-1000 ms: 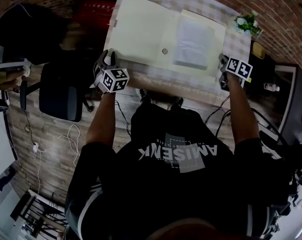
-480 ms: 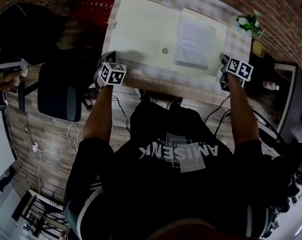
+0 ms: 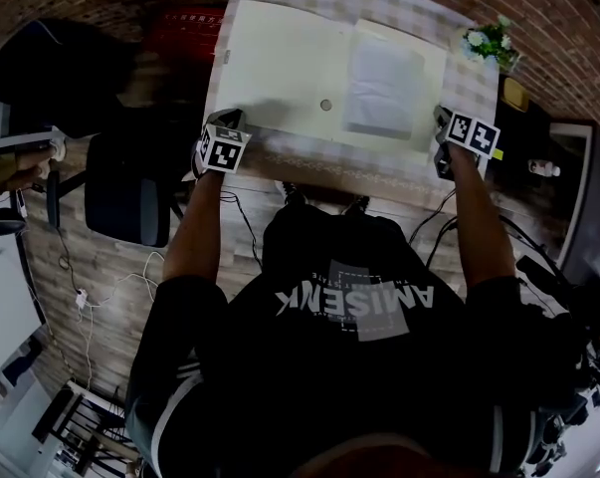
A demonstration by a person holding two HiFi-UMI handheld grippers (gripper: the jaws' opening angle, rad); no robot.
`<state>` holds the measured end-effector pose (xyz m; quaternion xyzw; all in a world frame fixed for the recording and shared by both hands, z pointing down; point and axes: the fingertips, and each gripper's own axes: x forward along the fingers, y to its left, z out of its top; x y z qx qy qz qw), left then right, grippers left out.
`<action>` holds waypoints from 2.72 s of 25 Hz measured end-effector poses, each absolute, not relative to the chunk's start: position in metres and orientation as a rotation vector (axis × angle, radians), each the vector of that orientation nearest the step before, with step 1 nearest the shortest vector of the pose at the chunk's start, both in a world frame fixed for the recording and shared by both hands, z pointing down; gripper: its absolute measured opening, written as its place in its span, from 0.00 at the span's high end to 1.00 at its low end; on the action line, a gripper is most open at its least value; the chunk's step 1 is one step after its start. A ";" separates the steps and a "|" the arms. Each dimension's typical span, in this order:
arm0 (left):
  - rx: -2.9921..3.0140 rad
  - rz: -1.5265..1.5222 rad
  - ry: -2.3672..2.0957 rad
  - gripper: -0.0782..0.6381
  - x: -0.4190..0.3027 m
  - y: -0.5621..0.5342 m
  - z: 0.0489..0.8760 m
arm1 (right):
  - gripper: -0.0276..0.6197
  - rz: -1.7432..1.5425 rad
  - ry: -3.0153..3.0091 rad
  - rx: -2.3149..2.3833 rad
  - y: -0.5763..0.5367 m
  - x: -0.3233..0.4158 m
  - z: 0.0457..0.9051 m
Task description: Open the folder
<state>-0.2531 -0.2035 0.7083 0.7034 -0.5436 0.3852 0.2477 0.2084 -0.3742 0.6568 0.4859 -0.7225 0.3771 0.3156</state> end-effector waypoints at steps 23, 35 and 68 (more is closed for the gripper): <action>1.951 0.582 -1.546 0.87 -0.195 -0.221 0.638 | 0.82 0.929 -1.992 1.203 -0.373 0.212 0.638; 2.083 0.331 -1.621 0.87 -0.145 -0.267 0.530 | 0.84 0.798 -2.226 1.235 -0.377 0.204 0.544; 2.507 -0.002 -1.902 0.87 -0.077 -0.290 0.293 | 0.89 0.282 -2.667 1.423 -0.337 0.218 0.304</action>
